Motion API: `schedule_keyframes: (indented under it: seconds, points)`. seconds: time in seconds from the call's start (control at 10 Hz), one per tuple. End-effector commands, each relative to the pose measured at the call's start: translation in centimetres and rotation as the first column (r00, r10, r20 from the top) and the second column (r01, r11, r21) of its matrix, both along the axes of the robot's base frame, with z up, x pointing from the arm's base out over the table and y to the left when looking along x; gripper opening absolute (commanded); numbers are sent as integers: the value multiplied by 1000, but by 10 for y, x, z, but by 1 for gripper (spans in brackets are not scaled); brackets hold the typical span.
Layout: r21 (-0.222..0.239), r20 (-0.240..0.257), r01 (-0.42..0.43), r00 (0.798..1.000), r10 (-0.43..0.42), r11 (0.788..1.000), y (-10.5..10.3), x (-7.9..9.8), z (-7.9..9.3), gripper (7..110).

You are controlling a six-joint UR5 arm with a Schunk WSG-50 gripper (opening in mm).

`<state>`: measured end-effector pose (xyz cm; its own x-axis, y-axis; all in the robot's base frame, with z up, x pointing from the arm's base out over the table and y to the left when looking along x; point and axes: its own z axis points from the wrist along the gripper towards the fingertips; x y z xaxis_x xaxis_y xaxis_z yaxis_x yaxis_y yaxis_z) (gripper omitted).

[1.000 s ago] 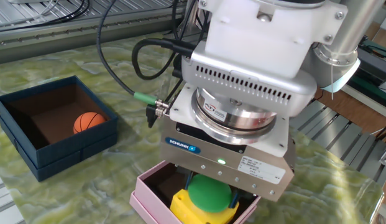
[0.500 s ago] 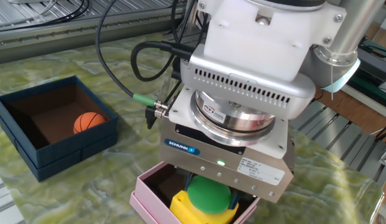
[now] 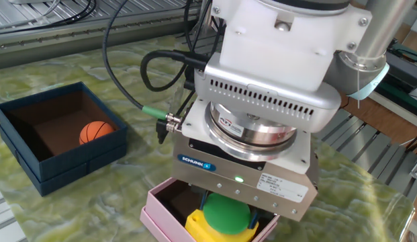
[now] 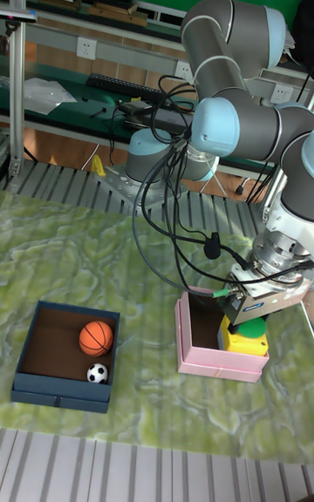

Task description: Move an object from one box to another

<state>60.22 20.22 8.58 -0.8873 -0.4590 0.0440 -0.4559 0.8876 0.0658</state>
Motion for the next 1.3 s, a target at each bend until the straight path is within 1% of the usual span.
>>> schedule_keyframes:
  seconds: [0.0, 0.2, 0.5, 0.6, 0.7, 1.0, 1.2]
  points:
    - [29, -4, -3, 1000, 3, 1000, 6, 1, 1, 44]
    - [48, -5, -11, 1000, 11, 999, 11, 1, 1, 44]
    - [56, 1, -17, 1000, 17, 998, 12, 3, 1, 44]
    - [51, 2, -16, 1000, 16, 999, 11, 4, 2, 44]
    - [30, 8, -22, 1000, 22, 999, 5, 6, 1, 66]
    - [55, 2, -18, 1000, 18, 998, 11, 5, 3, 66]
    - [52, -3, -17, 1000, 17, 999, 7, 8, 10, 66]
